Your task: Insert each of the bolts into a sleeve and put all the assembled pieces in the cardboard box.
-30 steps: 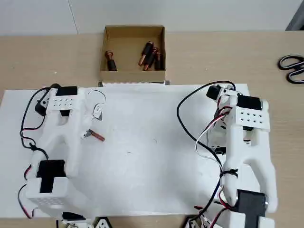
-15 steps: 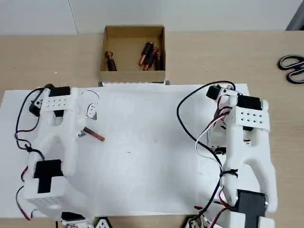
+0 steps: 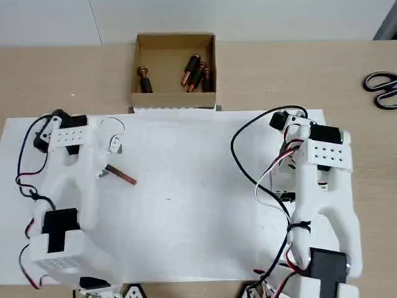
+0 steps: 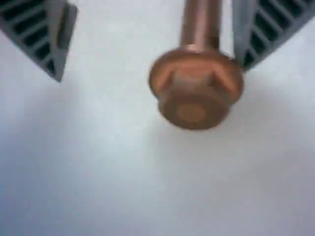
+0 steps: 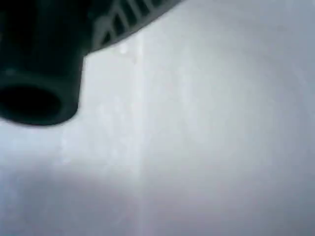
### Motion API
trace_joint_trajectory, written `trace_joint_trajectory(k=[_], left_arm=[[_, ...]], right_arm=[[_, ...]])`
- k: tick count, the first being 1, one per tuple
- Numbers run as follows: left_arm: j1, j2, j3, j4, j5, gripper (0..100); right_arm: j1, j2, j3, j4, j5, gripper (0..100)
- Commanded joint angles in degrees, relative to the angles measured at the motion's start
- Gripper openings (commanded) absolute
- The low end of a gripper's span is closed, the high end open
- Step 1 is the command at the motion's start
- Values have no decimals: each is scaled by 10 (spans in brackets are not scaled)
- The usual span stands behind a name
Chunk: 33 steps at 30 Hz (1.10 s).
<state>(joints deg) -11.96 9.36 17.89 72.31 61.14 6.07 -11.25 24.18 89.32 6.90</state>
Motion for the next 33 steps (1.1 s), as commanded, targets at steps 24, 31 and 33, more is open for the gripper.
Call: trace_joint_trajectory(k=[24,31,33], left_arm=[[-1,49,0,-49,-57,6],[3,6,-121,74,-62,6],[15,-7,-153,108,-62,7]], right_arm=[[6,-23,-1,-8,-4,4],[6,-25,-5,-7,-4,4],[7,-26,-16,-2,-4,4]])
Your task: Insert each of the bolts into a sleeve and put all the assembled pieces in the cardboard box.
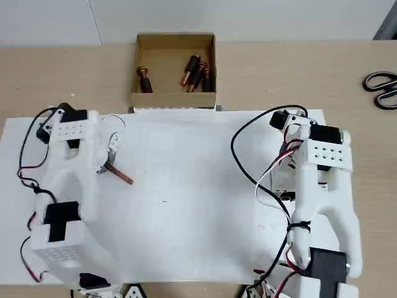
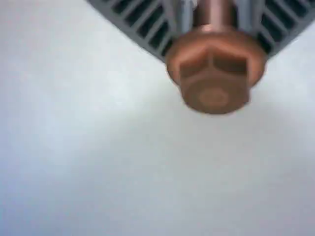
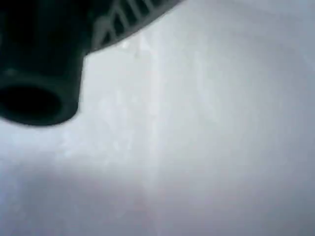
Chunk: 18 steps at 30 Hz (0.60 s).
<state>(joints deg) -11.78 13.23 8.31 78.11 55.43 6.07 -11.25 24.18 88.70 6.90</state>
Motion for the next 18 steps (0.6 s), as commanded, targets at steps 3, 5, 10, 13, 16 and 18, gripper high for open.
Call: trace_joint_trajectory(k=[3,5,10,13,16,18], left_arm=[[42,-68,-95,105,-6,7],[62,-84,-118,138,-23,7],[76,-135,-140,170,-114,7],[67,-185,-140,170,-161,7],[62,-250,-140,170,-193,7],[65,-291,-139,170,-208,7]], right_arm=[[6,-37,-62,44,-7,4],[4,-64,-92,64,-5,4],[3,-171,-109,71,-3,3],[3,-247,-106,77,21,2],[3,-326,-72,77,53,2],[3,-371,-37,77,65,2]])
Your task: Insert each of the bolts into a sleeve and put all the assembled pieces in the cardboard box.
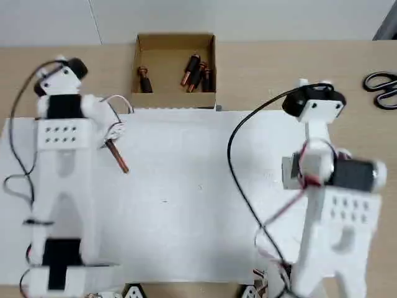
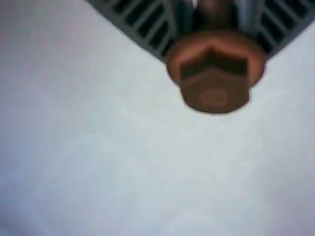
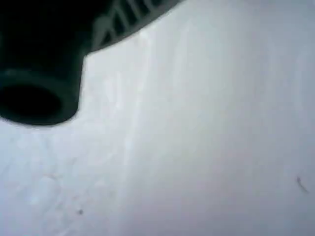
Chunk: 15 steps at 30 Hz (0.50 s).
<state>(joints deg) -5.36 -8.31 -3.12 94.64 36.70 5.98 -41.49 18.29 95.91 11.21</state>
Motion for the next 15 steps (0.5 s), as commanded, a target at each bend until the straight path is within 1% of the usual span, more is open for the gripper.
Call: trace_joint_trajectory(k=[1,6,9,12,15], left_arm=[[1,-97,-24,4,-28,7],[1,-180,-24,2,-67,7],[1,-216,-23,2,-75,7],[3,-244,-23,1,-80,7],[27,-273,-23,4,-80,7]], right_arm=[[4,-89,39,4,25,2],[4,-164,79,0,23,2],[0,-197,98,0,22,2],[-35,-231,114,0,21,2],[-98,-271,119,-1,14,2]])
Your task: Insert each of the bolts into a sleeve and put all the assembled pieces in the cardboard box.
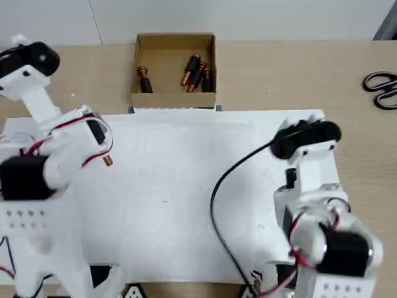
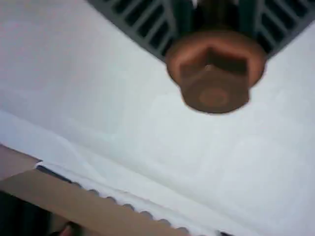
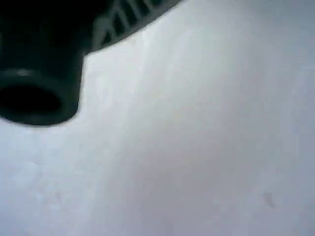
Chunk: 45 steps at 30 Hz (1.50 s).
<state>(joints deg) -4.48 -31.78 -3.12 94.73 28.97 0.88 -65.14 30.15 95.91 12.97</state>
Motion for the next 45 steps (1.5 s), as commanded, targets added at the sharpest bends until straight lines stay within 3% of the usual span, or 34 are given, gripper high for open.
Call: trace_joint_trajectory(k=[1,6,11,20,24,31,40,45], left_arm=[[27,-50,-23,3,-3,7],[76,-129,-9,4,-3,7],[102,-247,118,-15,-33,7],[105,-551,456,-287,-34,7],[105,-644,547,-353,-34,7],[105,-690,591,-366,-24,7],[107,-690,595,-365,83,7],[170,-689,596,-361,117,7]], right_arm=[[-70,-47,1,-1,-13,2],[-174,-95,2,-6,-81,2],[-235,-110,6,-9,-113,2],[-317,-116,131,-164,-114,2],[-378,-116,193,-240,-114,2],[-426,-116,280,-364,-114,2],[-477,-120,346,-456,-120,2],[-498,-172,369,-463,-147,2]])
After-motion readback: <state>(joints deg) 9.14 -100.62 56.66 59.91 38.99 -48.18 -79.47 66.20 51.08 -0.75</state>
